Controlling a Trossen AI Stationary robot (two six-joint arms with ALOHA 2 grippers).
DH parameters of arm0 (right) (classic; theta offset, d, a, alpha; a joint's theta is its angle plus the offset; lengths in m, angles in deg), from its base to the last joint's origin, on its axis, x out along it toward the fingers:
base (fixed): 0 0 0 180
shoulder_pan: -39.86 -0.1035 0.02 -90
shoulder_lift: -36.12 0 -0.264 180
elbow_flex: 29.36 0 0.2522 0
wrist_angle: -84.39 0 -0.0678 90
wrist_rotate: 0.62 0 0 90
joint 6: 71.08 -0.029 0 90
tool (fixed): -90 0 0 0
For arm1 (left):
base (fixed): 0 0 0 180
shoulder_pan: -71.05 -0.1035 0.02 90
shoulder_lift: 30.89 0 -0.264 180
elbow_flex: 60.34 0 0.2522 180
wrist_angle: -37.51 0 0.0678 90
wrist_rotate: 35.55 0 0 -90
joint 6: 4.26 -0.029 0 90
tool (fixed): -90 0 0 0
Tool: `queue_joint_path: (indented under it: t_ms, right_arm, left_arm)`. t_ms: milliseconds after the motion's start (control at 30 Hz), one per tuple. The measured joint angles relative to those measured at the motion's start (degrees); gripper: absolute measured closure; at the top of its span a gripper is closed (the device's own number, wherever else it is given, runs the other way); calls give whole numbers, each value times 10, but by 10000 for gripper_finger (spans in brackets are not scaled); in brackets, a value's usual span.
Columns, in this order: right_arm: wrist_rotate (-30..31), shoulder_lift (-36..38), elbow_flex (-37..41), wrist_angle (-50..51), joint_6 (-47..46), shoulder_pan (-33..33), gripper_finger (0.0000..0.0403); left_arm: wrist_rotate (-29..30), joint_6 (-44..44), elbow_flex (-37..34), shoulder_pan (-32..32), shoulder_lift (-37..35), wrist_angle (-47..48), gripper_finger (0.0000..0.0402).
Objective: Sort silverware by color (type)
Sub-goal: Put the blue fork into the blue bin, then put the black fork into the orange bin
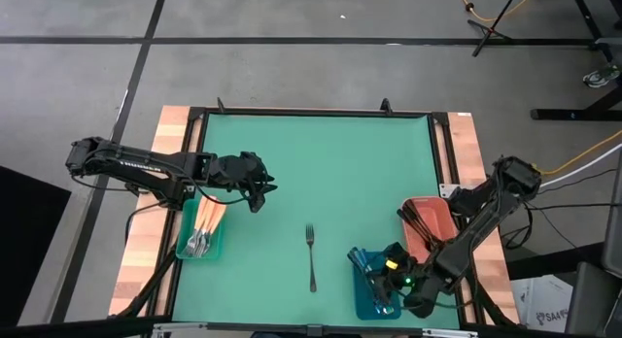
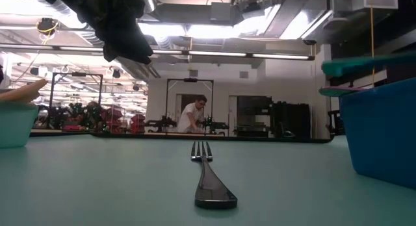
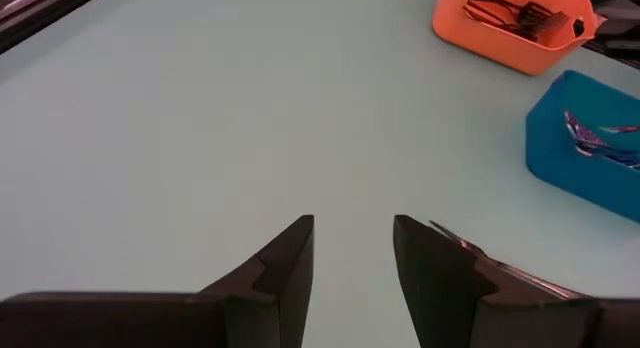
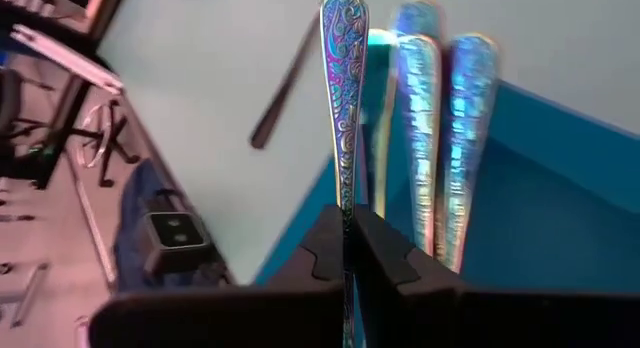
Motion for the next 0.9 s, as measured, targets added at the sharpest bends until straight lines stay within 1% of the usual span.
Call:
queue_joint_path:
  t_ms: [133, 567, 733, 900]
  right_arm:
    - [-4, -4, 0, 20, -23, 0, 403]
    - [-45, -4, 0, 27, -24, 0, 400]
    - [-45, -4, 0, 29, -24, 0, 381]
    - [-45, -4, 0, 29, -23, 0, 348]
  left_arm:
    - [0, 0, 0, 0, 0, 0, 269]
    - [0, 0, 0, 0, 0, 0, 269]
    - [0, 0, 0, 0, 0, 0, 269]
    - [0, 0, 0, 0, 0, 0, 269]
